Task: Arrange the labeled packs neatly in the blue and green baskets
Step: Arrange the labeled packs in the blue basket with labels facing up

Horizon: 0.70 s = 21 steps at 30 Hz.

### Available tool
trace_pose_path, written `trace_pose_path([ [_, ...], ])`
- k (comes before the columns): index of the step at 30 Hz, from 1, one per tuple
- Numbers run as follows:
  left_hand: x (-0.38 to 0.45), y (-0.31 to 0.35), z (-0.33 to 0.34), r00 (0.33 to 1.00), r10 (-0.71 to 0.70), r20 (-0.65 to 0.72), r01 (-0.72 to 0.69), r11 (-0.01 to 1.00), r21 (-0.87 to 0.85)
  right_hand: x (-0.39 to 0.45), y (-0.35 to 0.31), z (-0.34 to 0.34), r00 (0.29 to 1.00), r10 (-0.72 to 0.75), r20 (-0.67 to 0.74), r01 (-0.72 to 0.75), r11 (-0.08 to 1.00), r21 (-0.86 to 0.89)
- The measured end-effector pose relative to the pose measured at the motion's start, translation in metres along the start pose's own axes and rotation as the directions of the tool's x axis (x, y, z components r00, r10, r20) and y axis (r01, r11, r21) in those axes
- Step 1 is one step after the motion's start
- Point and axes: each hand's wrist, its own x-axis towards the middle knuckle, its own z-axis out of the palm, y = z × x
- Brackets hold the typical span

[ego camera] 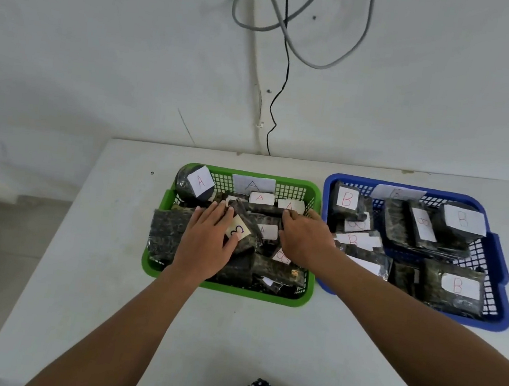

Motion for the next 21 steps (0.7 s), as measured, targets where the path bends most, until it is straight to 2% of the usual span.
trace_pose_path([
  [3,-0.001,-0.002,0.003,1.0,0.018,-0.015,-0.018,1.0,-0.007,0.0,-0.004,0.0,1.0,-0.007,-0.025,0.007,1.0,-0.01],
  [6,-0.002,-0.005,0.003,0.999,0.022,-0.034,-0.023,0.999,-0.034,-0.004,-0.021,-0.005,0.988,0.013,-0.151,0.03,0.96,0.279],
  [8,-0.002,-0.008,0.003,0.998,0.031,-0.046,-0.034,0.998,-0.051,-0.004,-0.036,-0.01,0.994,0.044,-0.102,0.009,0.883,0.469],
  [12,-0.003,-0.016,-0.002,0.993,0.022,-0.119,-0.033,0.995,-0.094,0.005,-0.051,-0.007,0.996,0.094,0.005,-0.072,0.72,0.69],
  [14,-0.005,-0.024,-0.004,0.99,-0.009,-0.14,0.0,0.998,-0.066,0.01,-0.05,-0.004,0.988,0.124,0.089,-0.149,0.654,0.742],
  [17,-0.009,-0.038,-0.004,0.991,-0.043,-0.129,0.037,0.998,-0.051,0.019,-0.05,0.0,0.978,0.088,0.19,-0.206,0.562,0.801],
  [19,-0.01,-0.042,-0.003,0.993,-0.025,-0.117,0.019,0.998,-0.053,0.025,-0.051,0.0,0.976,0.109,0.19,-0.219,0.548,0.807],
  [21,-0.011,-0.043,-0.002,0.994,-0.006,-0.107,0.001,0.999,-0.051,0.032,-0.055,-0.003,0.978,0.138,0.156,-0.207,0.579,0.789],
])
